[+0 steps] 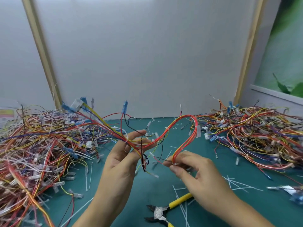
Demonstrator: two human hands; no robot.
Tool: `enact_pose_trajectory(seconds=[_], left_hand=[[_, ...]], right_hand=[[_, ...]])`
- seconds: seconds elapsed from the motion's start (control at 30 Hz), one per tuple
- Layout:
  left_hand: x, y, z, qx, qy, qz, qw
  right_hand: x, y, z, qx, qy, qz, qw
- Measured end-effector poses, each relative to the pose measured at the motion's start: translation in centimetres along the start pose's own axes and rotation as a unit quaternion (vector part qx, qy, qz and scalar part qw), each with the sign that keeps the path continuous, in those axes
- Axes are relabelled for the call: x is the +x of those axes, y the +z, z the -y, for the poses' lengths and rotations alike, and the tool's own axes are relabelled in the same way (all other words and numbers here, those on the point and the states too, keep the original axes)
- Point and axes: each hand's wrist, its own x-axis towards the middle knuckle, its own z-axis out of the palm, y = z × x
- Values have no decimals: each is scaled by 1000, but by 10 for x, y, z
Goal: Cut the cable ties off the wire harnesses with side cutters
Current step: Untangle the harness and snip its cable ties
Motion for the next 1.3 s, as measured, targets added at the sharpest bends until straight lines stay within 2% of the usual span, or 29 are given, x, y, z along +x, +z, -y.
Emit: enact_pose_trajectory(seconds=[0.2,0.27,0.4,0.47,0.53,0.63,0.67,0.77,0.87,0.9,1.0,1.07,1.17,1.3], left_hand=[[3,-1,-3,-73,-4,-10,997],[3,0,-4,-60,-8,-12,998],[0,3,2,81,1,-31,996],[-3,7,6,166,6,-16,986],[-9,9,11,274,40,48,960],[-18,11,14,382,101,158,905],[-19,10,14,375,102,172,905],[-19,7,13,280,55,188,940],[-19,5,14,211,-1,165,964],[-16,5,15,204,-11,158,966],[-8,8,14,186,-50,177,965],[-1,11,10,177,-79,189,963],[7,22,-2,239,-98,167,951],[11,31,-3,135,-218,165,952]], right_hand=[[2,-2,-3,-15,8,-1,1000],[1,-1,-2,-1,23,-5,1000],[2,3,1,113,79,-36,990],[4,5,3,158,99,-45,981],[4,9,8,190,96,-32,977],[0,13,3,157,83,2,984],[0,12,9,154,75,5,985],[2,10,5,133,68,-3,989],[7,12,21,173,84,35,981],[5,12,16,174,77,12,982],[1,13,27,189,67,-21,980],[1,13,21,159,59,-57,984],[-6,8,15,131,29,-55,989],[-4,11,12,144,10,-67,987]])
